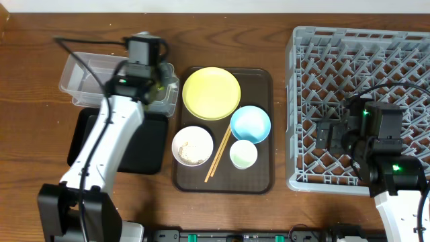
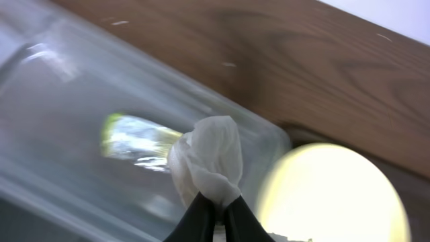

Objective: Sort waste into correct bins and load items into the dishwasher rack
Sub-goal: 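Carry the tissue left and drop it into the clear bin, then grasp the rim of the white rice bowl with the left gripper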

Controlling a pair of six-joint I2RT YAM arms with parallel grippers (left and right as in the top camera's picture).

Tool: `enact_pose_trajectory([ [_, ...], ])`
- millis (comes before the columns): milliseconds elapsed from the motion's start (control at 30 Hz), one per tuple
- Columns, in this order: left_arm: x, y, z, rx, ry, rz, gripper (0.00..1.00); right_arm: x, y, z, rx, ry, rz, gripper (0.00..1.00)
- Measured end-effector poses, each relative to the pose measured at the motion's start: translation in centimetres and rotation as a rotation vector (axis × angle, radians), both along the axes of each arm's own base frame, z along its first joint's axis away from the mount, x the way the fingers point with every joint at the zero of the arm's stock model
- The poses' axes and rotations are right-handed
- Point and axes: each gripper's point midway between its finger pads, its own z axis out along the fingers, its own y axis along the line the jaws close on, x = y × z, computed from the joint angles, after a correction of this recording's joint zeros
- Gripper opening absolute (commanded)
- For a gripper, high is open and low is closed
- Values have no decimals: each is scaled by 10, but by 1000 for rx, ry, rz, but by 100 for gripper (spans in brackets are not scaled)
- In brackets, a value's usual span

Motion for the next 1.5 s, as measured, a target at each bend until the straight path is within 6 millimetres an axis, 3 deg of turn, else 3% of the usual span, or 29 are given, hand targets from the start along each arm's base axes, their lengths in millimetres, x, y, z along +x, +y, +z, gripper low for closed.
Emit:
enact_pose_trajectory([
  [100,1,25,-3,-14,3,89,17,0,0,0,0,0,0,99],
  [167,1,36,-6,-18,9,124,33,0,0,0,0,0,0,99],
  [300,2,45,-17,-20,30,160,48,0,0,0,0,0,0,99],
  [500,1,48,-18,-23,35,174,52,0,0,0,0,0,0,99],
  [600,-10,44,-15,-14,64,155,53,0,0,0,0,0,0,99],
  [767,-44,7,0,-5,123,23,57,0,0,0,0,0,0,99],
  [867,-70,-21,-4,8,207,-72,57,0,0,1,0,-1,0,99],
  [967,-93,-47,-16,35,299,-162,57,0,0,1,0,-1,0,99],
  [1233,-129,-111,-54,91,416,-371,57,0,0,1,0,-1,0,99],
  [1500,-149,-143,-91,134,520,-450,57,-1,0,0,0,3,0,99],
])
